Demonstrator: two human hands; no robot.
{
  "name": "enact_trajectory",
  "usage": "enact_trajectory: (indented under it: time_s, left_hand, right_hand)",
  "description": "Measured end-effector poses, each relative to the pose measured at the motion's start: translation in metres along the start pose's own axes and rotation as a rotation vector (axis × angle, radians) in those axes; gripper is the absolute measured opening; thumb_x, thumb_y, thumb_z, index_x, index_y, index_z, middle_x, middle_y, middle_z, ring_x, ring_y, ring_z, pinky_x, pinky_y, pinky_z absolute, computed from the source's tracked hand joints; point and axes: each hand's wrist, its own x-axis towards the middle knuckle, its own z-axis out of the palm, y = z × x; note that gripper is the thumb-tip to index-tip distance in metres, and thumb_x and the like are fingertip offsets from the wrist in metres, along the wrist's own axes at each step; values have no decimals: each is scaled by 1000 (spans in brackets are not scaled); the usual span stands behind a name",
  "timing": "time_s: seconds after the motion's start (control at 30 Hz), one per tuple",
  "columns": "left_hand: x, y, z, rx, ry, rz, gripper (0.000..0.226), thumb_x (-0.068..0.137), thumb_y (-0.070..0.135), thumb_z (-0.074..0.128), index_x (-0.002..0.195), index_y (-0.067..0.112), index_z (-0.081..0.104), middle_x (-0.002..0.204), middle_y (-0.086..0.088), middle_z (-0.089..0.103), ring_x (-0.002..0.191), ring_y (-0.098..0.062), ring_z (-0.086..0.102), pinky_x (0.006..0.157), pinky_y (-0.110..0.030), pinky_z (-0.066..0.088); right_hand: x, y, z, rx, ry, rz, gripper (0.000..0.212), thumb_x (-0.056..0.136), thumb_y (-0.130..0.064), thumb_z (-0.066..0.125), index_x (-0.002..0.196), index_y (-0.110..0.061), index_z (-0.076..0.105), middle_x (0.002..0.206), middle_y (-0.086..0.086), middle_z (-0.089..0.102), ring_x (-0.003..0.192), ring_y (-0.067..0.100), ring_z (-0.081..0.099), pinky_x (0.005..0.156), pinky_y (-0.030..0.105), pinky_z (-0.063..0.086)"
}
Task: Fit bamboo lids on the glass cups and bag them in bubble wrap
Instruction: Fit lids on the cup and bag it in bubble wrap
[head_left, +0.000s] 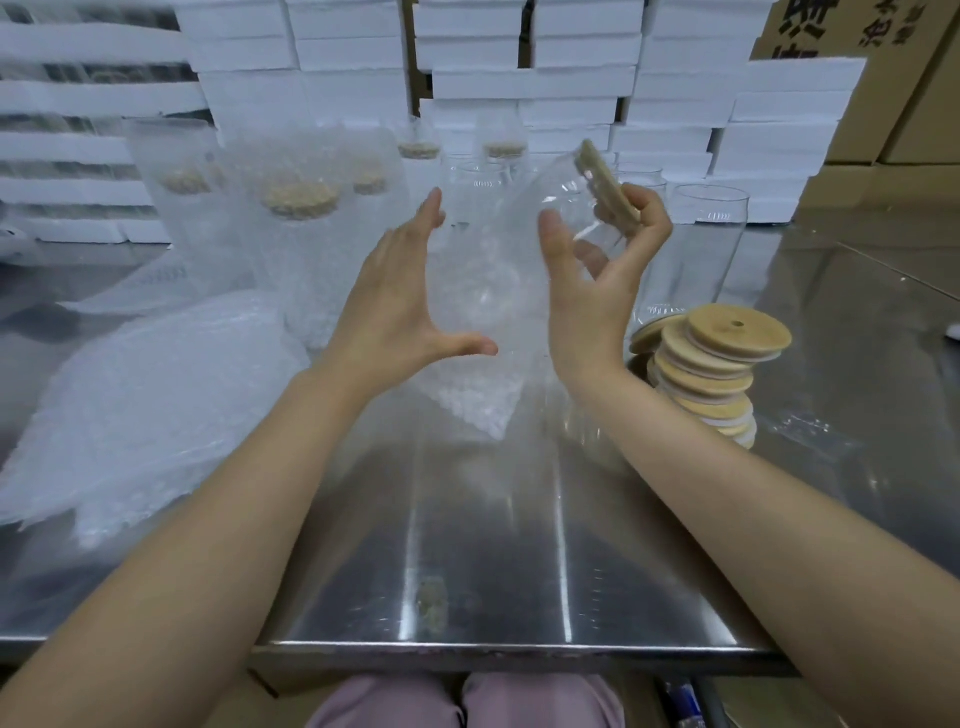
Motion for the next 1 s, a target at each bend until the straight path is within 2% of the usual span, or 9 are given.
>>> enact_trajectory:
  time_s: [0.07,0.17,0.27,0.47,0.63,0.7,0.8,0.9,1.0]
  left_hand:
    - [-1,-4,1,-22,-96,-81,119,50,64,84,147,35,23,133,16,51,125,-9,45,99,-24,33]
    - [-5,0,8,-214,-161,-169,109,47,64,86,138,41,29,114,36,51,113,8,51,94,-14,39]
    - [-7,10,10,-402,-167,-203,102,50,66,84,135,40,35,117,39,54,112,17,51,87,0,39]
    - [-7,19,7,-676,-289,-209,64,77,29,80,126,38,39,113,42,57,109,17,54,81,-3,44]
    - [-2,19,8,-880,-180,-406,81,63,43,79,132,19,45,123,-4,65,112,-20,64,99,-49,49]
    - [1,21,5,-926,-127,-457,78,64,43,78,130,14,47,118,-8,67,108,-26,66,100,-57,45]
    - [2,19,5,-981,-101,-456,71,70,36,77,130,11,47,112,-6,68,101,-23,68,89,-47,55]
    - [3,19,7,-1001,29,-458,58,72,30,76,121,12,51,104,0,70,94,-17,70,78,-34,57]
    - [5,13,0,-966,176,-417,57,72,26,78,118,7,52,105,-3,69,97,-17,68,82,-32,54]
  right_hand:
    - [4,-1,2,18,-33,95,54,83,-31,68,125,-24,34,129,12,44,119,29,54,92,42,53]
    - [10,1,0,-18,-111,171,51,84,-35,67,124,-28,37,128,13,49,119,42,53,94,53,50]
    - [15,0,-3,-43,-136,199,53,89,-33,66,132,-23,36,125,11,51,109,38,61,88,44,56]
    - [5,8,1,-222,-361,122,50,92,-35,61,135,-28,37,131,-4,53,117,10,54,95,43,51]
    - [8,12,1,-222,-470,233,30,89,-48,47,117,-35,46,113,-15,60,110,-1,56,93,21,44]
    - [5,11,2,-248,-525,258,22,93,-50,41,110,-38,48,103,-31,58,102,-17,52,83,7,39]
    - [8,8,2,-233,-549,288,18,94,-52,36,105,-46,50,103,-37,56,100,-23,49,86,12,37]
    - [7,14,2,-136,-575,283,28,99,-50,38,126,-47,46,135,-23,46,115,-20,43,102,25,42]
    - [-1,18,0,-135,-596,267,30,101,-35,46,131,-39,45,142,-9,41,128,4,46,105,42,46]
